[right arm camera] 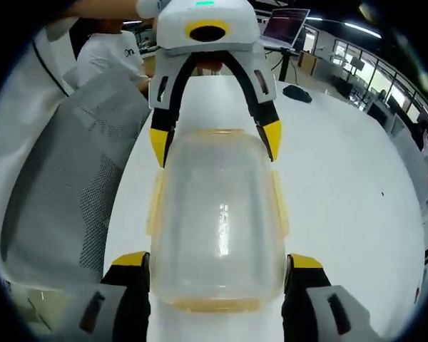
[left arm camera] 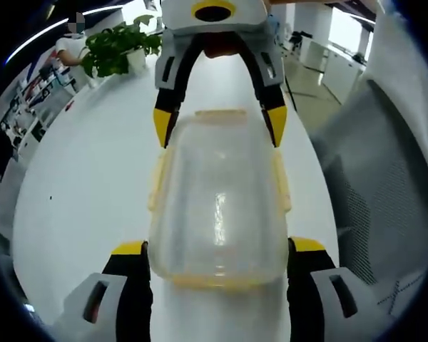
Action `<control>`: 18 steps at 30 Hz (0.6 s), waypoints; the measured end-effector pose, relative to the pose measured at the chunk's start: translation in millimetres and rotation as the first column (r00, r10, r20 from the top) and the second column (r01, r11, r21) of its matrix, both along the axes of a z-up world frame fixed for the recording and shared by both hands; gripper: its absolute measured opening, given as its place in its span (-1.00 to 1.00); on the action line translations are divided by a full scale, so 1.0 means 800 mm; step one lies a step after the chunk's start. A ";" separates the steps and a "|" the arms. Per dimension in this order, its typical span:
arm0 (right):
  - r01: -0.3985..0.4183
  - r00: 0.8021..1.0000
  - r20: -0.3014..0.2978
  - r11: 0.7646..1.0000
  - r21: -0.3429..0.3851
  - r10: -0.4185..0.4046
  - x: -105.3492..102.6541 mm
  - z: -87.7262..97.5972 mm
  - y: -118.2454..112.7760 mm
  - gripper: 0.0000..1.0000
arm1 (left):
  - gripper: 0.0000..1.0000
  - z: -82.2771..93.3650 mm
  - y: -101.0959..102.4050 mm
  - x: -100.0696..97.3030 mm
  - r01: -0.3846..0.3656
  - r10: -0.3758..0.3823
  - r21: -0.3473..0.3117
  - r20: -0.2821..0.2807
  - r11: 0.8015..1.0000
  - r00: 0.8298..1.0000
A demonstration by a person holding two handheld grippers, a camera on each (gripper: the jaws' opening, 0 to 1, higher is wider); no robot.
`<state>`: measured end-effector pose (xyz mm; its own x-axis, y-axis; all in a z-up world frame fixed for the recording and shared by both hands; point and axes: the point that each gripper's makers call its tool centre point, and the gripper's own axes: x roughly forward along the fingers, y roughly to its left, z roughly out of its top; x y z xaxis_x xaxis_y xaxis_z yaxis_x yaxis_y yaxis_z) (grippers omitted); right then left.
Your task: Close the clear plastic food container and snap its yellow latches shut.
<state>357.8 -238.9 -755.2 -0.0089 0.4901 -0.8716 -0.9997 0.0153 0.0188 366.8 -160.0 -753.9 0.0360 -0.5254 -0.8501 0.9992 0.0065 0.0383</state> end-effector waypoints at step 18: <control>0.001 1.000 0.003 1.000 -0.025 -0.001 -0.002 -0.001 0.080 0.53 | 0.52 -0.001 0.082 0.000 0.001 -0.001 0.031 0.002 1.000 1.000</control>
